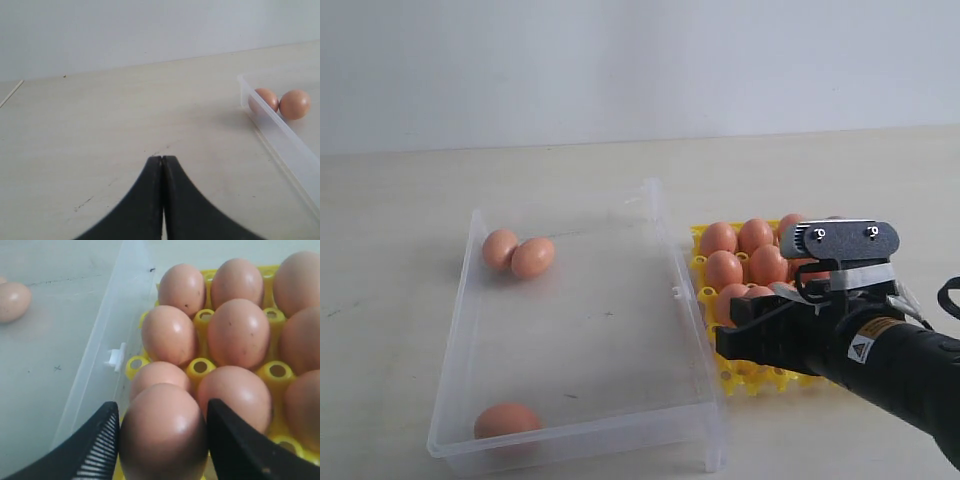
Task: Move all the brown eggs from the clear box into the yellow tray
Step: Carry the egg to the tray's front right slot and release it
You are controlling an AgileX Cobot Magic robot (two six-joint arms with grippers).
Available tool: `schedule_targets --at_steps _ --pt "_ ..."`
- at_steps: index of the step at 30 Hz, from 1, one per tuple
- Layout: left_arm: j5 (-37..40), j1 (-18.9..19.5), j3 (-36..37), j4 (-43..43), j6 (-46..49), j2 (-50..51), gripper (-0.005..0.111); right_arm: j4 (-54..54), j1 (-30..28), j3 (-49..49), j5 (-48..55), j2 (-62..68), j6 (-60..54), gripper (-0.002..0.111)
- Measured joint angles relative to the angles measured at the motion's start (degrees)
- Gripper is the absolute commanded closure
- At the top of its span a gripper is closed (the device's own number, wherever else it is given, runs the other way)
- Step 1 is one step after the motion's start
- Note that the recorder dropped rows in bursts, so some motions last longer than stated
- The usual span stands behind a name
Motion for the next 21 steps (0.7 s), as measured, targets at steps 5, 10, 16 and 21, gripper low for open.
schedule_targets --at_steps 5,10,16,21 --pt "0.0 0.0 0.0 0.0 0.0 0.0 0.107 -1.66 0.0 -1.42 -0.31 1.56 1.28 0.108" --pt "0.0 0.0 0.0 0.0 0.0 0.0 0.107 -2.37 0.0 -1.63 -0.47 2.22 2.31 0.108" --pt "0.0 0.0 0.0 0.0 0.0 0.0 0.107 -4.39 0.0 -1.74 -0.47 2.22 5.17 0.108" --pt "0.0 0.0 0.0 0.0 0.0 0.0 0.107 -4.76 2.31 -1.74 -0.36 2.22 5.79 0.108"
